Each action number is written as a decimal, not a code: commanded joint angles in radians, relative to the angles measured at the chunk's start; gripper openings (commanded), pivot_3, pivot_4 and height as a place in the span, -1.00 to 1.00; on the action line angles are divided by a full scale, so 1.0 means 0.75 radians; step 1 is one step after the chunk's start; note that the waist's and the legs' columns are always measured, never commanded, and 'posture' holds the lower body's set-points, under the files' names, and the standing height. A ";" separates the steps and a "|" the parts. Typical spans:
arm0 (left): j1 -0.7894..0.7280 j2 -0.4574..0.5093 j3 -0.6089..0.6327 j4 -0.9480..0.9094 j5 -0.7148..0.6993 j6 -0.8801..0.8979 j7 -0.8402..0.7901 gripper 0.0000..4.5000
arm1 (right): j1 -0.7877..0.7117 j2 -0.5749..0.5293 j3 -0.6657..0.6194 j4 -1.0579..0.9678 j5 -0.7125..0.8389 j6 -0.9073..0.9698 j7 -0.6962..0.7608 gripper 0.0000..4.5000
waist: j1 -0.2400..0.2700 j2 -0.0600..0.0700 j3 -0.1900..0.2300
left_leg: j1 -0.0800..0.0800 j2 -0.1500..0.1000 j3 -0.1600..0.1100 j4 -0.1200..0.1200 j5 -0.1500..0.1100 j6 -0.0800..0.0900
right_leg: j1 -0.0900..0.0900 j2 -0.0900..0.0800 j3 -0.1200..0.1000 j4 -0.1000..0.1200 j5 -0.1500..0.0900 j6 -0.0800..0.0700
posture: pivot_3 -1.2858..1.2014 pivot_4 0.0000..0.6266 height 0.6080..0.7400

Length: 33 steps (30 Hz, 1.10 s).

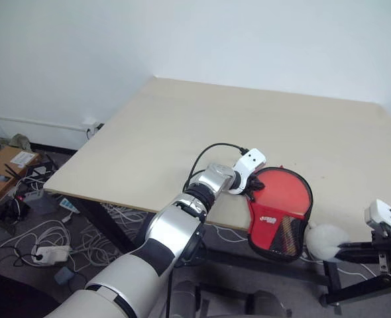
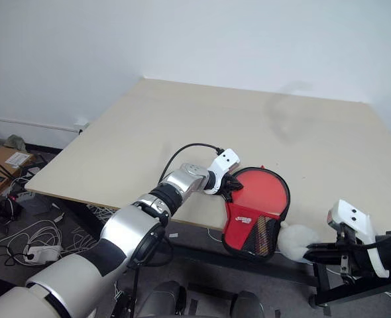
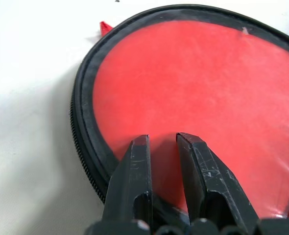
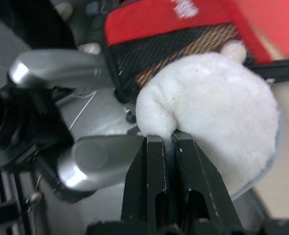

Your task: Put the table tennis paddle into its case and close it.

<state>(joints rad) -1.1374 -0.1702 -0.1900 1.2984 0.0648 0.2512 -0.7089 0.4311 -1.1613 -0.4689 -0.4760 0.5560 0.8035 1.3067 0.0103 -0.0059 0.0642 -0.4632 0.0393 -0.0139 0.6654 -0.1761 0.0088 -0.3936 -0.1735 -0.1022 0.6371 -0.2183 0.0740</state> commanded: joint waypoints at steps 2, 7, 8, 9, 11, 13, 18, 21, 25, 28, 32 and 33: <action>0.093 -0.206 -0.006 0.047 0.025 0.059 0.041 -0.62 | 0.139 -0.009 0.018 -0.142 -0.013 -0.041 0.067 -1.00 | 0.003 0.000 0.000 | 0.000 -0.001 0.000 0.000 -0.001 0.001 | 0.000 -0.002 0.000 -0.001 0.000 0.000 | 0.03 -1.00 0.21; 0.084 -0.203 0.014 0.044 0.014 0.071 0.049 -0.62 | 0.220 0.010 0.047 -0.212 -0.018 -0.088 0.043 -1.00 | 0.011 0.000 0.000 | 0.000 -0.005 0.000 0.000 -0.002 0.003 | 0.001 -0.004 0.000 -0.001 -0.002 0.003 | 0.03 -1.00 0.21; 0.084 -0.203 0.017 0.044 0.011 0.073 0.050 -0.62 | 0.222 0.008 0.058 -0.212 -0.023 -0.099 0.040 -1.00 | 0.011 0.000 0.000 | 0.000 -0.005 0.000 0.000 -0.002 0.003 | 0.001 -0.005 0.000 -0.002 -0.002 0.003 | 0.03 -1.00 0.21; 0.084 -0.204 0.020 0.043 0.009 0.074 0.051 -0.62 | 0.225 0.005 0.063 -0.211 -0.028 -0.108 0.040 -1.00 | 0.012 0.000 0.000 | 0.000 -0.006 0.000 0.000 -0.003 0.004 | 0.002 -0.005 0.000 -0.003 -0.002 0.003 | 0.03 -1.00 0.21; 0.084 -0.204 0.020 0.043 0.011 0.075 0.052 -0.62 | 0.217 0.002 0.085 -0.217 -0.034 -0.123 0.031 -1.00 | 0.011 0.000 0.000 | 0.000 -0.006 0.000 0.000 -0.003 0.005 | 0.003 -0.005 0.000 -0.006 -0.001 0.004 | 0.03 -1.00 0.21; 0.085 -0.205 0.020 0.042 0.012 0.075 0.051 -0.62 | 0.174 0.001 0.118 -0.211 -0.033 -0.125 0.006 -1.00 | 0.011 0.000 -0.001 | 0.000 -0.006 0.000 -0.002 -0.004 0.006 | 0.005 -0.005 -0.001 -0.011 0.000 0.007 | 0.03 -1.00 0.21; 0.067 -0.208 0.023 0.039 0.011 0.072 0.043 -0.62 | 0.013 0.018 0.208 -0.194 0.004 -0.108 -0.047 -1.00 | 0.011 -0.001 -0.001 | -0.001 -0.006 0.001 -0.001 -0.005 0.007 | 0.006 -0.005 0.000 -0.015 0.002 0.009 | 0.03 -1.00 0.21; 0.055 -0.207 0.021 0.038 0.015 0.065 0.042 -0.62 | -0.034 0.030 0.241 -0.222 0.047 -0.101 -0.049 -1.00 | 0.011 -0.001 -0.001 | 0.000 -0.006 0.001 -0.001 -0.005 0.007 | 0.006 -0.005 0.000 -0.015 0.002 0.009 | 0.03 -1.00 0.21; 0.044 -0.211 0.018 0.042 0.021 0.067 0.053 -0.62 | -0.023 0.030 0.304 -0.329 0.064 -0.126 -0.035 -1.00 | 0.011 -0.001 -0.001 | 0.000 -0.006 0.000 -0.001 -0.005 0.007 | 0.006 -0.005 0.000 -0.015 0.002 0.009 | 0.03 -1.00 0.21; 0.045 -0.216 0.011 0.043 0.027 0.069 0.054 -0.62 | -0.007 0.029 0.367 -0.390 0.057 -0.134 -0.042 -1.00 | 0.011 -0.001 -0.001 | 0.000 -0.006 0.000 -0.002 -0.005 0.007 | 0.006 -0.005 0.000 -0.015 0.002 0.009 | 0.03 -1.00 0.21; 0.053 -0.220 0.001 0.046 0.037 0.073 0.062 -0.62 | -0.019 0.024 0.443 -0.440 0.059 -0.142 -0.056 -1.00 | 0.011 -0.002 -0.002 | 0.000 -0.006 0.001 -0.002 -0.005 0.007 | 0.006 -0.005 0.000 -0.015 0.002 0.009 | 0.03 -1.00 0.21; 0.055 -0.220 0.000 0.046 0.037 0.073 0.063 -0.62 | -0.034 0.024 0.461 -0.447 0.060 -0.146 -0.061 -1.00 | 0.011 -0.002 -0.002 | 0.000 -0.006 0.001 -0.002 -0.005 0.008 | 0.006 -0.005 0.000 -0.015 0.002 0.009 | 0.03 -1.00 0.21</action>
<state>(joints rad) -1.1457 -0.1703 -0.1735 1.2932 0.0651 0.2744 -0.6787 0.4078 -1.1411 -0.1570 -0.7620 0.5704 0.6996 1.2414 0.0189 -0.0076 0.0626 -0.4634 0.0346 -0.0134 0.6642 -0.1798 0.0145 -0.3891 -0.1773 -0.1022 0.6256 -0.2168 0.0808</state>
